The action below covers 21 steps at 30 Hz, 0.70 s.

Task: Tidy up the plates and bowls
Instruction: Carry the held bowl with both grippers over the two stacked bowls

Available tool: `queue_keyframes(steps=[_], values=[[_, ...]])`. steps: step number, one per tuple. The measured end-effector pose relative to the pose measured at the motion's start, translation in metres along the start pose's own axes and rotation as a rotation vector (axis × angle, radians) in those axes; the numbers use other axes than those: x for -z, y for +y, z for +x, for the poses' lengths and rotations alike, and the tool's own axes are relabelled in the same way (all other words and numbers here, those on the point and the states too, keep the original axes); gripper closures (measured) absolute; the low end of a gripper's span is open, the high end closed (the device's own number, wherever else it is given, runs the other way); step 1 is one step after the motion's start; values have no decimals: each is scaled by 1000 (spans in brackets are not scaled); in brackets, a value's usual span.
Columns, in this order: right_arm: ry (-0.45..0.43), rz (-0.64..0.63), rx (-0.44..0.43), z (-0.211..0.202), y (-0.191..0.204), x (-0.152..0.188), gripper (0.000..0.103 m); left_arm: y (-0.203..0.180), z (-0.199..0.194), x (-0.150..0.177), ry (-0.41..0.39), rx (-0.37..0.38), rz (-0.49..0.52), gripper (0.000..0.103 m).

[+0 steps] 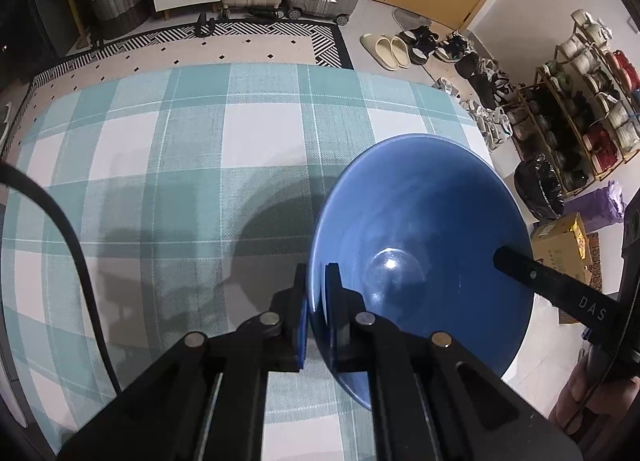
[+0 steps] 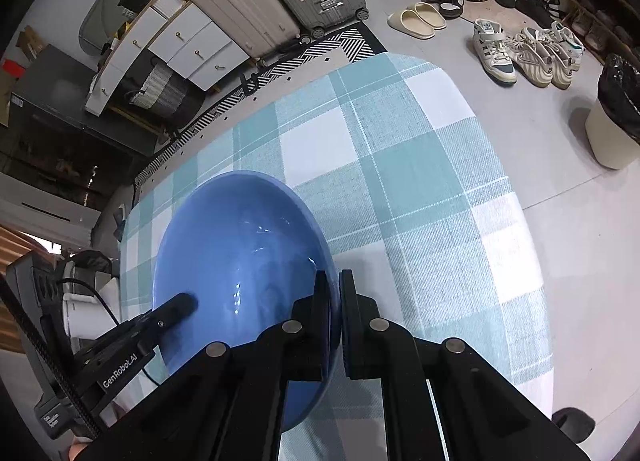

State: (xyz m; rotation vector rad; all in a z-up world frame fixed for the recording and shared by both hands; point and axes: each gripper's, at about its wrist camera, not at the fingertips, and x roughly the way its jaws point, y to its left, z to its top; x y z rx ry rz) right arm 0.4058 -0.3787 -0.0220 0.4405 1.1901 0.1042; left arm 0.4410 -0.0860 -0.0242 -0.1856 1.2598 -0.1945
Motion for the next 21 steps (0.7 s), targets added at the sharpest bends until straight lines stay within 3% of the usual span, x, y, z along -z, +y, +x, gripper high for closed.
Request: queue_keyframes(steps=[21], values=[[-28,21,-58,-88,11,49,98,-21,-77,44,-37,-38,14,99]])
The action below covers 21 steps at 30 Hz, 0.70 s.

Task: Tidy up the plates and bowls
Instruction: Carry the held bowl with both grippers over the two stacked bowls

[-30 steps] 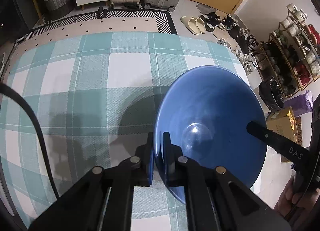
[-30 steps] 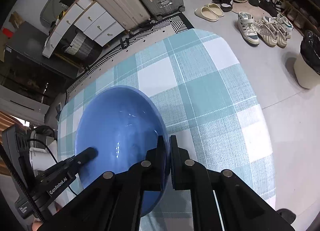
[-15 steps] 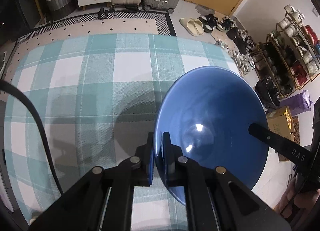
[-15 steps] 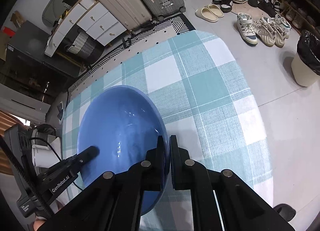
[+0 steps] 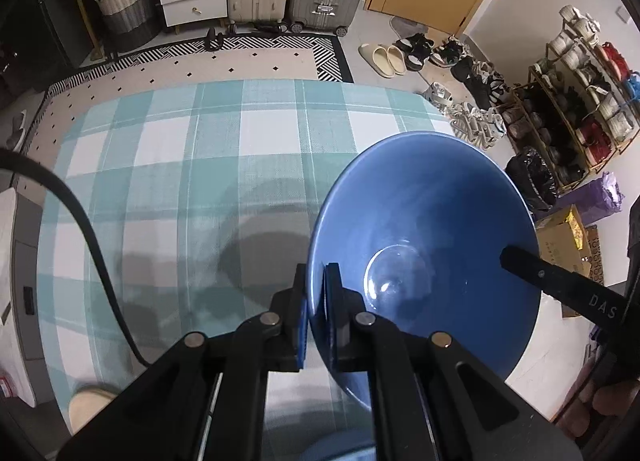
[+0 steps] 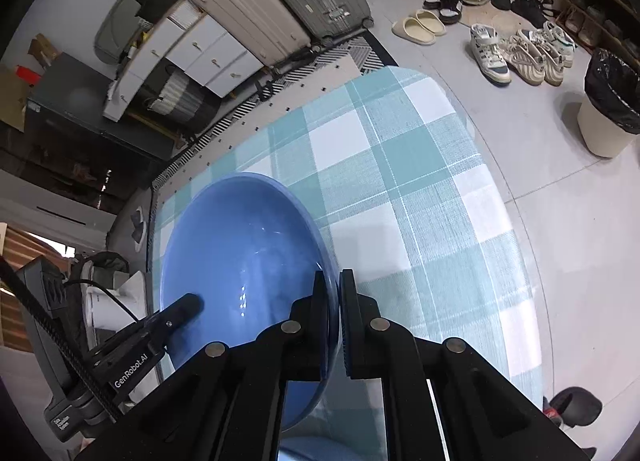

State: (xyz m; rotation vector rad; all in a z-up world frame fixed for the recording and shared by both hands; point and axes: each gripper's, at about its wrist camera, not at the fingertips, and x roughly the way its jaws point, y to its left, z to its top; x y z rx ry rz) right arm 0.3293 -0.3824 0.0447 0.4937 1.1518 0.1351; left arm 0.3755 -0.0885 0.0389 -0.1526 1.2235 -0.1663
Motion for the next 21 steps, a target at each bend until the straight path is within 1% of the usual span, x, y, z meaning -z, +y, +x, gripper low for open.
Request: queue_keyframes(steps=[6,10,13,21], values=[[-7,8,-7,-26,1,30,98,-3,-26,26,-11,31,-11,99],[-33,-7,0,-53,9,48,98,-3,-45,45,-22,59,-23,99],[-43,-13,-4,-71,14,62,97,-5,-61,59,-43,63,-18,99],[-55,-12,-7,-99,19,99,97,-6,-90,91,-50,68,-20,99]])
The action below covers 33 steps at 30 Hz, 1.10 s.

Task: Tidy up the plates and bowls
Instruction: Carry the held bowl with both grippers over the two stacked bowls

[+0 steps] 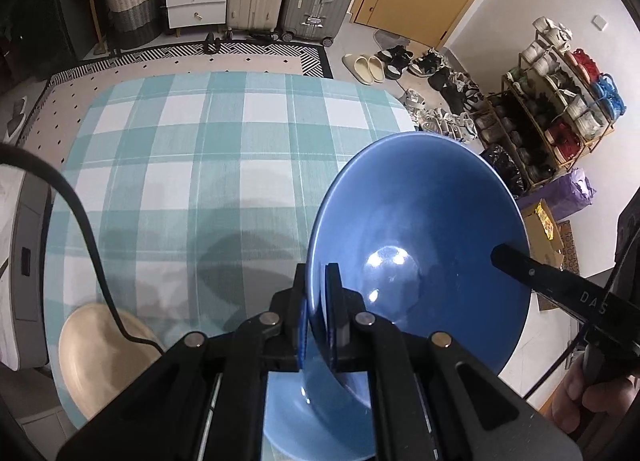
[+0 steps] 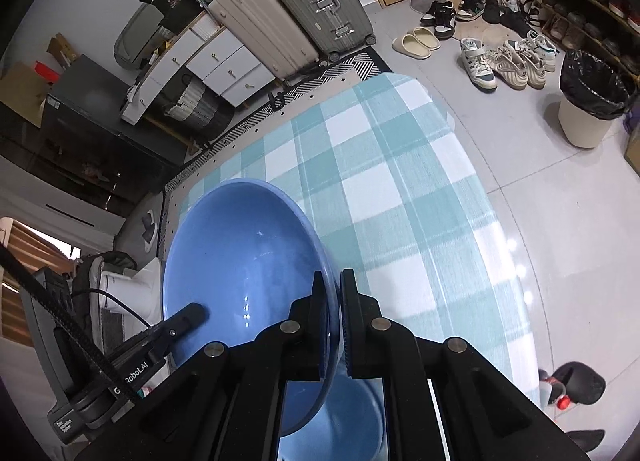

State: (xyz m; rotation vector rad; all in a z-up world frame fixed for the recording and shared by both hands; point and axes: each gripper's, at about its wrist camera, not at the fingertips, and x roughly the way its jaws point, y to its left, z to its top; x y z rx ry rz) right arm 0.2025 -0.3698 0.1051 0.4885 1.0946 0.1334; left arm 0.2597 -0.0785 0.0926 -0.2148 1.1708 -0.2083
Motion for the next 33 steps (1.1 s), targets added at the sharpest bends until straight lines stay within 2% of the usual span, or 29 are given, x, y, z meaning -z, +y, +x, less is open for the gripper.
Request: queue_keyframes(steps=[8,19,27,33], values=[[6,-30,4,-18,11,43,98,10,-19,37,12,-12,-6,99],[39,-19,-6,-8,8,103,97,35,-21,95,32,4,-70,99],[45,-13,2,1,-3,123,97,34,-11,116,35,-14,-62,99],[51,-8,-2,13,-15,127,97,29,5,119,53,-61,-18,99]])
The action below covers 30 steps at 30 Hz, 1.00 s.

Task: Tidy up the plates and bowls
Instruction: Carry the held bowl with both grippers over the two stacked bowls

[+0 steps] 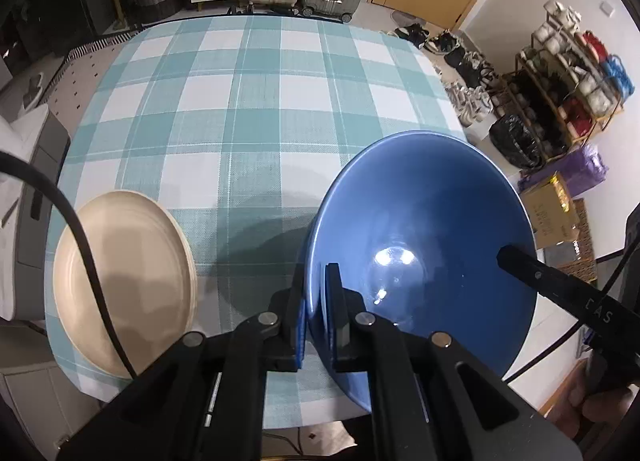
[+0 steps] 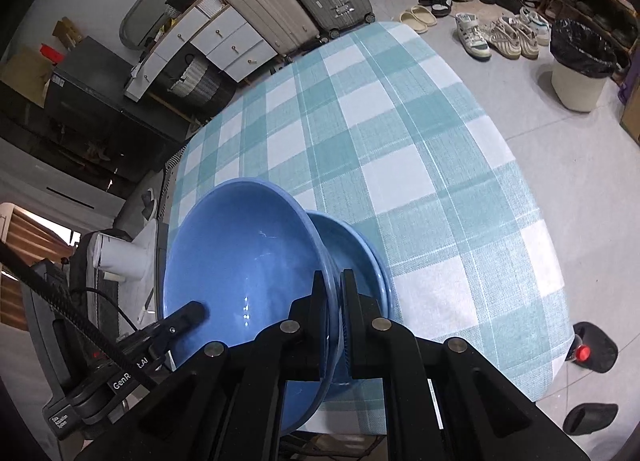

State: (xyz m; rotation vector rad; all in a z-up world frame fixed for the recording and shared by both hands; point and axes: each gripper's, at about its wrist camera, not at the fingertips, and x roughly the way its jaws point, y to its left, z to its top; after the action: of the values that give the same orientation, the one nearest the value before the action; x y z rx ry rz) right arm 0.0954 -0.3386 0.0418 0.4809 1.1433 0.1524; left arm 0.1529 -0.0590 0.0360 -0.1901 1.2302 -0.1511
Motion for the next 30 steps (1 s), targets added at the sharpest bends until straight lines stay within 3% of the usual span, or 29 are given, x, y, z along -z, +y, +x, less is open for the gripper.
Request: queue_keyframes(steps=[4,15,30], values=[[9,-11,15,10,-4,2,97,3,11,2,25,6,-12,99],[-1,-91,55,24,4,11,97,3,20,7,-1,-63,28,98],[-9,-154,111,40,0,18,97,-2,38,18,-3,-89,64,97]])
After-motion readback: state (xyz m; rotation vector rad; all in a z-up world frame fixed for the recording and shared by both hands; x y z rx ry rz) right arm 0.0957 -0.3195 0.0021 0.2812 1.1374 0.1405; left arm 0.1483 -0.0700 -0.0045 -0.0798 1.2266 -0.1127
